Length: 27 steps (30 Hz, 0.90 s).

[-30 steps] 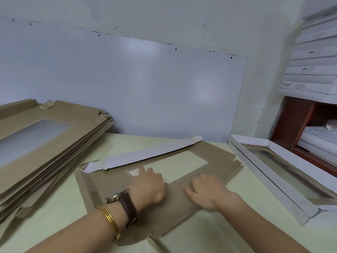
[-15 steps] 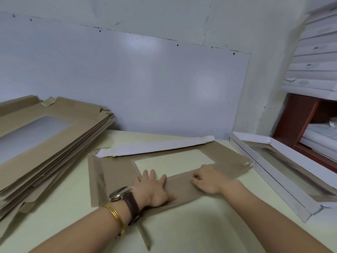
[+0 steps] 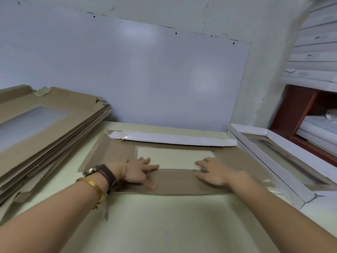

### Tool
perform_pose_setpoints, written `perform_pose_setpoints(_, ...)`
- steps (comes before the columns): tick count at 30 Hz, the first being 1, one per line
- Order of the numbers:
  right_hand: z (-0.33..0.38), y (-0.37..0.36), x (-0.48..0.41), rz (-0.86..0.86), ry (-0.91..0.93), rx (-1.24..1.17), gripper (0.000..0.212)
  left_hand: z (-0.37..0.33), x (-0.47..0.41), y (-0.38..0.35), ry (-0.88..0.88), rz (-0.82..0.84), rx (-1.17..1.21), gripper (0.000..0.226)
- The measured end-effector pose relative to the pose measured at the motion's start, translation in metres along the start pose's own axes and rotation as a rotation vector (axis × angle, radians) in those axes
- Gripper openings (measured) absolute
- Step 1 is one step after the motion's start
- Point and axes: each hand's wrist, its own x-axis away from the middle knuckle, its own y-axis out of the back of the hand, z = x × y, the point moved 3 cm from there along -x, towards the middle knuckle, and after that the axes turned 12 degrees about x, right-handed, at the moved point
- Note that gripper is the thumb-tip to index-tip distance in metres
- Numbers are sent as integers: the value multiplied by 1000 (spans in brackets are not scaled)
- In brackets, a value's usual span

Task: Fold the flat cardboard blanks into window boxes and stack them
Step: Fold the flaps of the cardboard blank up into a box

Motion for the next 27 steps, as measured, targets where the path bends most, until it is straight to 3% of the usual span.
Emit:
perform_pose_setpoints(4, -4, -8, 4, 71, -35, 96, 62, 2, -1, 7, -9, 45, 77, 88)
perform_pose_setpoints(7, -4, -16, 7, 120, -55, 29, 63, -3, 0, 8, -28, 54, 127, 87)
perform_pose_setpoints(13, 8, -21, 13, 105, -58, 16, 66, -31, 13, 11, -134, -85, 149, 71)
perform_pose_setpoints(17, 17, -16, 15, 92, -56, 60, 64, -39, 28, 8, -113, 193, 176, 106)
perform_pose_setpoints(20, 14, -10, 22, 81, -22, -75, 60, -32, 34, 1, -125, 226, -10, 109)
perform_pose_setpoints(24, 12, 3, 45, 56, 66, -295, 57, -28, 38, -4, -185, 112, -51, 90)
perform_pose_setpoints(27, 11, 9, 69, 69, 71, -356, 66, -29, 41, -3, -197, 66, -4, 69)
